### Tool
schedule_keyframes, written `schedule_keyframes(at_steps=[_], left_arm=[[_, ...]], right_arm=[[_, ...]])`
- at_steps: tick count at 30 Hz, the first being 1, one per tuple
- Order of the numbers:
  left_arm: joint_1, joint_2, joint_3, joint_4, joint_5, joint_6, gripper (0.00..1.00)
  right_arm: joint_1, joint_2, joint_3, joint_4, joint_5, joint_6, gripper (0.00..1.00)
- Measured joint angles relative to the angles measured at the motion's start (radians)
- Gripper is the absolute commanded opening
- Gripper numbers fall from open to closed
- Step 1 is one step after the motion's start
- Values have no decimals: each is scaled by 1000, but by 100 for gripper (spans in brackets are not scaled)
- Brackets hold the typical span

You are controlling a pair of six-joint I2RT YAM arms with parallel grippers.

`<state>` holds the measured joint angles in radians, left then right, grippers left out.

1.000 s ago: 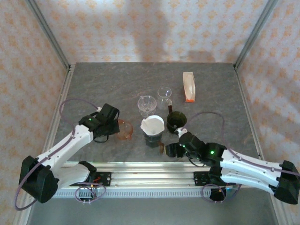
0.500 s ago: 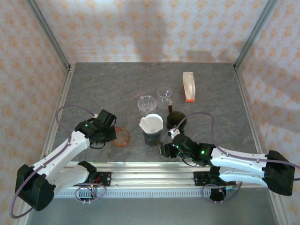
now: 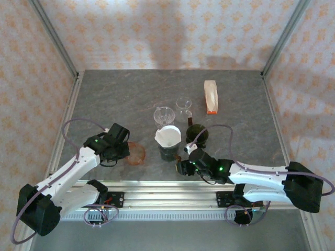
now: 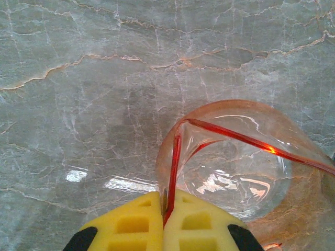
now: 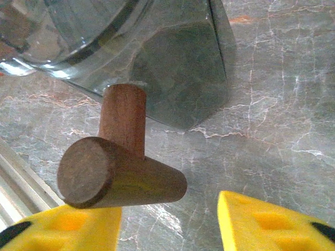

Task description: Place the coffee filter in the dripper

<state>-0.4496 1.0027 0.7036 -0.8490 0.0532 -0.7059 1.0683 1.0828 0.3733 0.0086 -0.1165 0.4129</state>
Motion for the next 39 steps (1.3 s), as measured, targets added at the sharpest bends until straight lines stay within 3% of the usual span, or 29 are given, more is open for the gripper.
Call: schedule_keyframes(at_steps=[15,26,39], left_arm=[[0,-7,-7,0,17,-2,0],[0,-14,-24,1,18,-4,0],[0,-15,-25,1,21,-4,0]], right_arm=[[0,82,51,51,65,-146,40],[0,198,76,152,126,-217,37],[0,206,40,278,183,-244,37]])
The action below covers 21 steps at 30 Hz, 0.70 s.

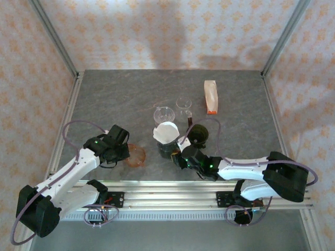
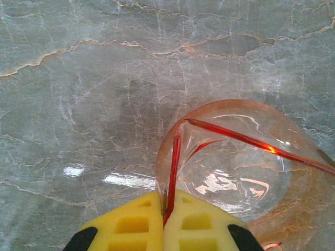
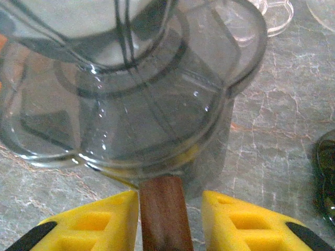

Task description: Place the coffee filter in the dripper

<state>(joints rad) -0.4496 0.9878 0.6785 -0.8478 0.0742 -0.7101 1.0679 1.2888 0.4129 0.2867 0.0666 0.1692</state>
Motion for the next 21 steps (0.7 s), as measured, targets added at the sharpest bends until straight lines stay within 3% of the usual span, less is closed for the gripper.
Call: schedule_keyframes(at_steps=[9,21], left_arm=[[0,0,0,0,0,0,0],[0,3,0,0,0,0,0]], right_arm=[[0,6,-91,148,21,11,35],[0,183,-92,370,27,11,32]])
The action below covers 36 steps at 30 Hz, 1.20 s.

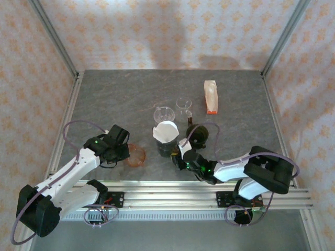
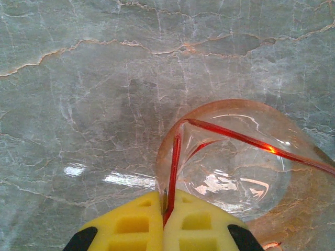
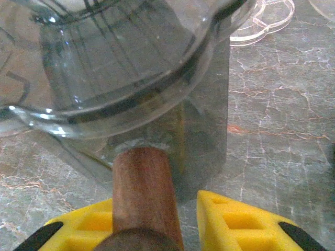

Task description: Place the coffee filter in the dripper

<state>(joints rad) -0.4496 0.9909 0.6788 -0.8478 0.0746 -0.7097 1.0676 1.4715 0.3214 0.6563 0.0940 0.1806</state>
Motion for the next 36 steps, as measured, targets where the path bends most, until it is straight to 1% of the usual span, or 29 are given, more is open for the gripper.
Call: schedule_keyframes(at_steps=[5,11,18,26,33,36], left_arm=[[0,-1,0,-1,0,0,0],[0,-23,0,-2,0,0,0],[0,-32,0,-2,0,0,0],[0,-32,0,-2,0,-8,0],[0,-31,0,-1,0,-24,0],[0,-31,0,-2,0,-23,0]], right_arm=[[-23,84,52,42,-16,-10,32],[-68,185,158,56,-64,-36,32],[-109,311,310,53,-121,-63,32],[-139,457,499,42,-156,-76,31],[-167,563,647,21,-177,-77,32],[-175,597,700,6,-183,-77,34]])
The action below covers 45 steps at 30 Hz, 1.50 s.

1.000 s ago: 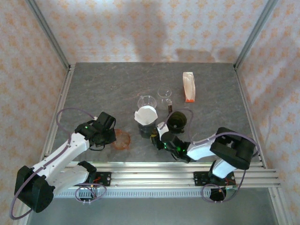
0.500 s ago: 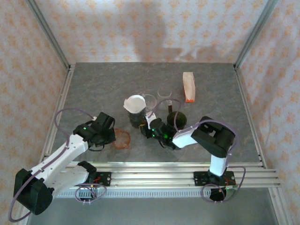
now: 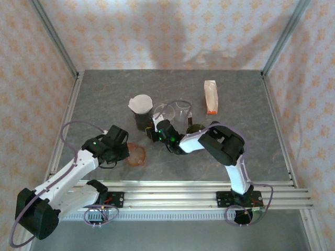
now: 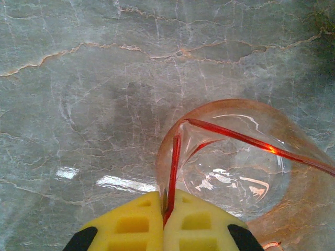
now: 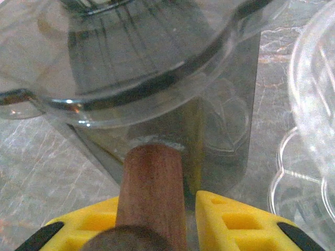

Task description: Place the coffee filter in the dripper

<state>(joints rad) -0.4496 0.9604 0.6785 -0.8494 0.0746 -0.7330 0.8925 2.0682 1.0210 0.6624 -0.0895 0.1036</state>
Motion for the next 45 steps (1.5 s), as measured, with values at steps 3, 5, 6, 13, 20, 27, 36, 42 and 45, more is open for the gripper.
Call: schedule_keyframes(at_steps=[3,5,6,13,20,27,36,42,45], left_arm=[[0,5,0,0,-1,1,0],[0,5,0,0,-1,1,0],[0,5,0,0,-1,1,0],[-4,5,0,0,-2,0,0],[-173,50,37,2,-54,-11,0],[-291,137,64,69,-84,-54,0],[-470,470,253,171,-109,-54,0],[-519,610,383,186,-138,-27,0],[-526,636,410,185,-141,-17,11]], right_arm=[[-5,13,28,-21,-10,3,40],[-6,13,28,-30,-16,10,48],[-6,13,27,-34,-20,12,51],[10,-43,-96,-3,-24,33,59],[140,-309,-328,-27,98,92,59],[210,-744,-401,-255,292,199,61],[212,-1144,-361,-854,539,441,65],[212,-1279,-360,-1144,611,559,66],[212,-1306,-350,-1250,626,610,70]])
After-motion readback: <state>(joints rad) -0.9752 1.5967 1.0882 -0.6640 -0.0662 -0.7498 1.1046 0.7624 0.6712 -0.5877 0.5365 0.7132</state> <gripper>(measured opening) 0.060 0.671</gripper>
